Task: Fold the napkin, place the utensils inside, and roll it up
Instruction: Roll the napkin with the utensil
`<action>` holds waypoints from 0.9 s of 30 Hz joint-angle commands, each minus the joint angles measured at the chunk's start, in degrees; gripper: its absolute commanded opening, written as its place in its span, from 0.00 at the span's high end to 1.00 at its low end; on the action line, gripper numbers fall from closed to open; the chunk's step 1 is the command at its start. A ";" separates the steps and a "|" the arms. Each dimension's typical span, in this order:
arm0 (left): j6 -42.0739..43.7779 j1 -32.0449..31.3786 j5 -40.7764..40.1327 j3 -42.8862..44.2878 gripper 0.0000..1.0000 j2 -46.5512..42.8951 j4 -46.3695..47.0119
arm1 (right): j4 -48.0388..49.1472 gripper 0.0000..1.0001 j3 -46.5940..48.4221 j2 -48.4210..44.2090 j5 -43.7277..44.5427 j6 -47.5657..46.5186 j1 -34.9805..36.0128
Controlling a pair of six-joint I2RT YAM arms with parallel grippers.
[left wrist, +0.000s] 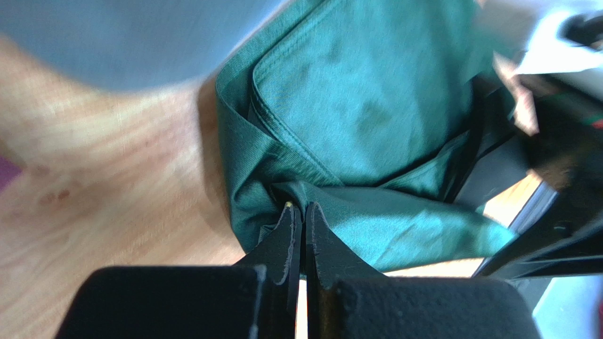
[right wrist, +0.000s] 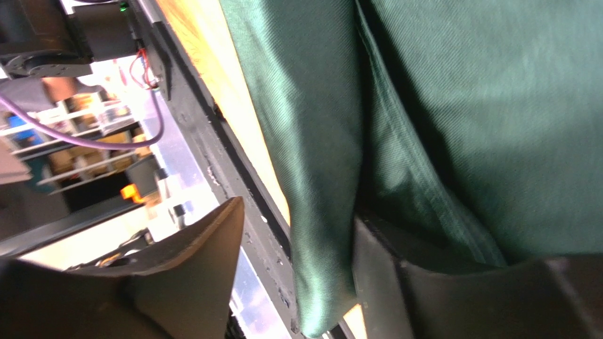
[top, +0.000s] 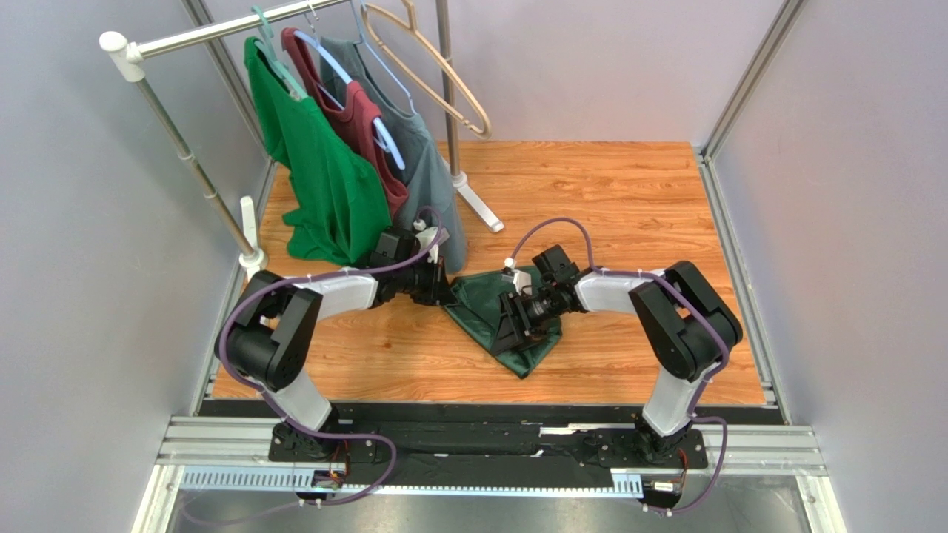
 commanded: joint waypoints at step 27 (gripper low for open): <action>0.19 0.06 -0.25 6.49 1.00 4.69 -10.84 | -9.70 0.41 3.82 -14.87 72.06 -10.02 34.27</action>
